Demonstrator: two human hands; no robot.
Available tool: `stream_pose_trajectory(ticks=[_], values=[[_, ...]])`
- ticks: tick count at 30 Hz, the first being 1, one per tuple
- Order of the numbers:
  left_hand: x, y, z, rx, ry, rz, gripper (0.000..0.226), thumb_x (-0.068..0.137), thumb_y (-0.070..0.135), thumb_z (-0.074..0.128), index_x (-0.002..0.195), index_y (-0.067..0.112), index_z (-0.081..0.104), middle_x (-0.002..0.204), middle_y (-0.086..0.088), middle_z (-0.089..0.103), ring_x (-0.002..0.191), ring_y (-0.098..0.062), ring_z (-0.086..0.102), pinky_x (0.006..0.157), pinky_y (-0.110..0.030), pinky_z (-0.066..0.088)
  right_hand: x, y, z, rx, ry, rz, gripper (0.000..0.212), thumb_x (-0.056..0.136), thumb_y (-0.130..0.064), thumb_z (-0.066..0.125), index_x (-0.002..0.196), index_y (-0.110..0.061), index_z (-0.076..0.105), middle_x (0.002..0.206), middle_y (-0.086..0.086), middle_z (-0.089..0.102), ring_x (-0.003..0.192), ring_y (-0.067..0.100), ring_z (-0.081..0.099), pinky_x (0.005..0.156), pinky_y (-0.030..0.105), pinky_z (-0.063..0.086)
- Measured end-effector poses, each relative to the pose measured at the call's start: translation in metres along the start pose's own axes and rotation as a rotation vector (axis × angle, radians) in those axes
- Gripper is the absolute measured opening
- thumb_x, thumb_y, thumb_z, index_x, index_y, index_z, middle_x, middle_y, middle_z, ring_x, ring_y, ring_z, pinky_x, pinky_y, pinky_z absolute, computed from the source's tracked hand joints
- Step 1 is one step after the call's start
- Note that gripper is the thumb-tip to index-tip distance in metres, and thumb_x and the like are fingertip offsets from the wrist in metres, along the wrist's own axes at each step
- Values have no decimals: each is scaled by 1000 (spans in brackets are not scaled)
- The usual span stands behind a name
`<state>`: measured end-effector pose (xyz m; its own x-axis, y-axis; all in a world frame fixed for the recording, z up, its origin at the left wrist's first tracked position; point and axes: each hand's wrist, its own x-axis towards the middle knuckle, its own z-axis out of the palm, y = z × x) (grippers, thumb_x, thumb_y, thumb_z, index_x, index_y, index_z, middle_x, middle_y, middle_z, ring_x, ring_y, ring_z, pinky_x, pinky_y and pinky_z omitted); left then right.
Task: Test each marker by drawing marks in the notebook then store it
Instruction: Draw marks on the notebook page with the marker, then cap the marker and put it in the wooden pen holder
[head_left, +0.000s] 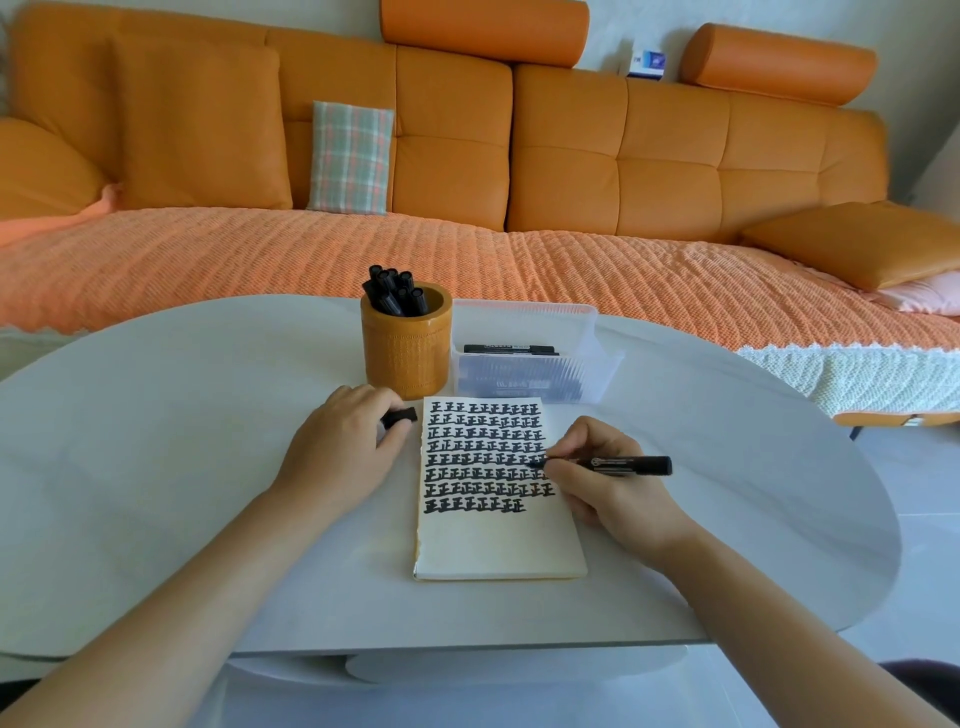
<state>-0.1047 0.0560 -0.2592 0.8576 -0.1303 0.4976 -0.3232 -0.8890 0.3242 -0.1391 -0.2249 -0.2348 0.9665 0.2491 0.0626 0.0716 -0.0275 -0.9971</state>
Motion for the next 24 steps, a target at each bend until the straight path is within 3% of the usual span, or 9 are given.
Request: stream_pose_trajectory(ticks=[4, 7, 9, 12, 14, 17, 20, 24], values=[[3, 17, -10, -108, 90, 96, 12, 90, 28, 61, 99, 20, 62, 88, 10, 61, 81, -11, 52, 62, -27, 46, 9, -9, 0, -180, 69, -116, 19, 93, 2, 62, 98, -13, 73, 65, -11, 61, 54, 13, 47, 50, 17, 38], [3, 30, -12, -229, 49, 142, 14, 89, 27, 62, 102, 21, 63, 90, 13, 59, 83, -7, 53, 68, -18, 43, 13, -16, -6, -363, -24, -207, 40, 100, 8, 45, 127, -15, 63, 89, 1, 70, 65, 23, 57, 53, 20, 41], [2, 36, -11, -267, 20, 162, 16, 88, 28, 63, 103, 22, 63, 91, 15, 58, 85, -6, 54, 70, -13, 41, 16, -21, -7, -351, -86, -178, 55, 97, 17, 34, 135, -14, 57, 101, 8, 69, 75, 25, 61, 56, 25, 46], [1, 40, -9, -288, -5, 169, 18, 87, 28, 64, 104, 22, 63, 93, 17, 57, 86, -6, 54, 71, -14, 42, 19, -28, -4, -140, -150, -55, 48, 102, 10, 27, 127, -10, 64, 96, 11, 62, 78, 26, 62, 71, 34, 55], [1, 42, -9, -290, -8, 172, 19, 88, 31, 63, 105, 22, 63, 94, 19, 56, 88, -2, 53, 73, -13, 41, 21, -30, -2, -120, -154, -47, 42, 103, 6, 27, 109, -8, 67, 85, 12, 57, 70, 28, 62, 69, 38, 54], [2, 43, -8, -300, -8, 171, 19, 88, 31, 63, 105, 22, 63, 93, 20, 55, 89, 1, 52, 73, -11, 40, 23, -29, -1, -409, -120, -132, 25, 101, -2, 40, 100, -23, 54, 86, 10, 54, 58, 24, 53, 58, 36, 45], [3, 42, -8, -301, -6, 155, 17, 89, 29, 63, 106, 23, 64, 93, 19, 56, 88, -3, 53, 72, -13, 41, 25, -27, 0, -690, -86, -179, 29, 97, -16, 57, 110, -40, 51, 92, -11, 57, 67, 19, 54, 66, 34, 48], [5, 40, -7, -291, -8, 147, 20, 90, 33, 59, 106, 23, 65, 93, 19, 56, 90, -2, 52, 73, -12, 39, 26, -27, 3, -841, -51, -158, 19, 98, -22, 56, 105, -39, 58, 82, -34, 57, 69, -1, 55, 64, 23, 46]])
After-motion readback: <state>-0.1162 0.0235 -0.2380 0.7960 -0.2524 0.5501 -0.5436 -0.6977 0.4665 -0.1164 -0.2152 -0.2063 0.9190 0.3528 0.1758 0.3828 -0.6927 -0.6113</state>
